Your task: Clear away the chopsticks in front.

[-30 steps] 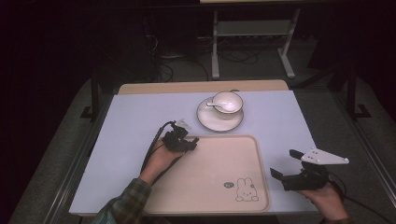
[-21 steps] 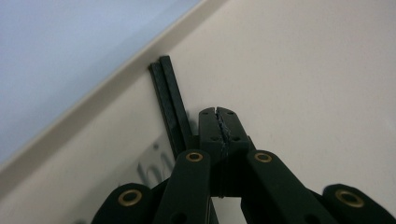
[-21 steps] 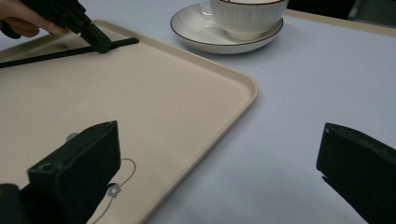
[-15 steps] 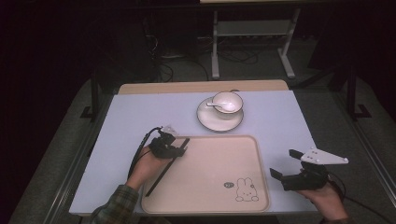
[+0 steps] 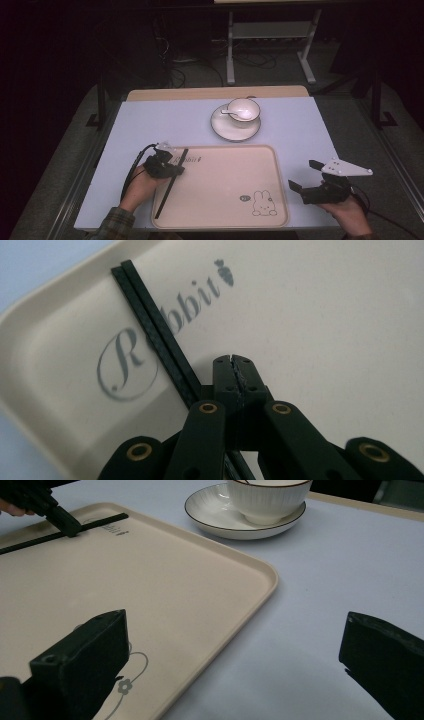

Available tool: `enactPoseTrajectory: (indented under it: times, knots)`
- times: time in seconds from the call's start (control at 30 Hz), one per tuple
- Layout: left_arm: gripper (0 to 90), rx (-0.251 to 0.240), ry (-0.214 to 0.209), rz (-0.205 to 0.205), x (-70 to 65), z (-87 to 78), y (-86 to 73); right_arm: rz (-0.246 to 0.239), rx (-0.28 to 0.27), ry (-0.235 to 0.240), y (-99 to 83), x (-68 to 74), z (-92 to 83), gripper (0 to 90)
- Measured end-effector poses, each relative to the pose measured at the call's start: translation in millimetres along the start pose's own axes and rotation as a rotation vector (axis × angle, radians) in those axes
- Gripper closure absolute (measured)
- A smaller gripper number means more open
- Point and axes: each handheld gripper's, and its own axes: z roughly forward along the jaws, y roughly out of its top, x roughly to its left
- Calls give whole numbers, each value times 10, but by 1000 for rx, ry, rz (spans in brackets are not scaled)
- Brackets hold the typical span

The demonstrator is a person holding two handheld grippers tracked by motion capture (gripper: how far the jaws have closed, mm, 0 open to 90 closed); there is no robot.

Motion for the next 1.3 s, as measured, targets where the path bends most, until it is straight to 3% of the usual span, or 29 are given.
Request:
enactPoseTrajectory:
  times: [0.4,0.67,0.77,0.83,0.9,0.93,0.97,1.0,1.13,1.3]
  knots:
    - [893,-1,15,-31,22,-166,-216,-2,-3,-1,8,6,5,0]
    - [870,-1,20,-23,-2,-180,-209,-4,-6,2,14,11,8,0]
    - [800,-30,31,-16,-27,-253,-196,-4,-6,3,15,13,9,0]
    - [737,-89,45,-13,-62,-380,-203,-5,-9,5,16,13,9,0]
    - [671,-96,49,-9,-66,-409,-213,-4,-8,6,15,13,10,0]
    - [599,-127,66,-1,-76,-484,-264,-3,-7,8,13,13,11,0]
    - [547,-127,66,-1,-76,-484,-264,-3,-7,8,13,13,11,0]
    - [547,-137,74,2,-79,-516,-290,-4,-6,8,14,14,12,0]
    - [358,-213,114,-4,-63,-685,-457,-12,-7,16,16,27,22,0]
    - [229,-243,128,-33,1,-756,-614,-19,-6,25,15,41,27,0]
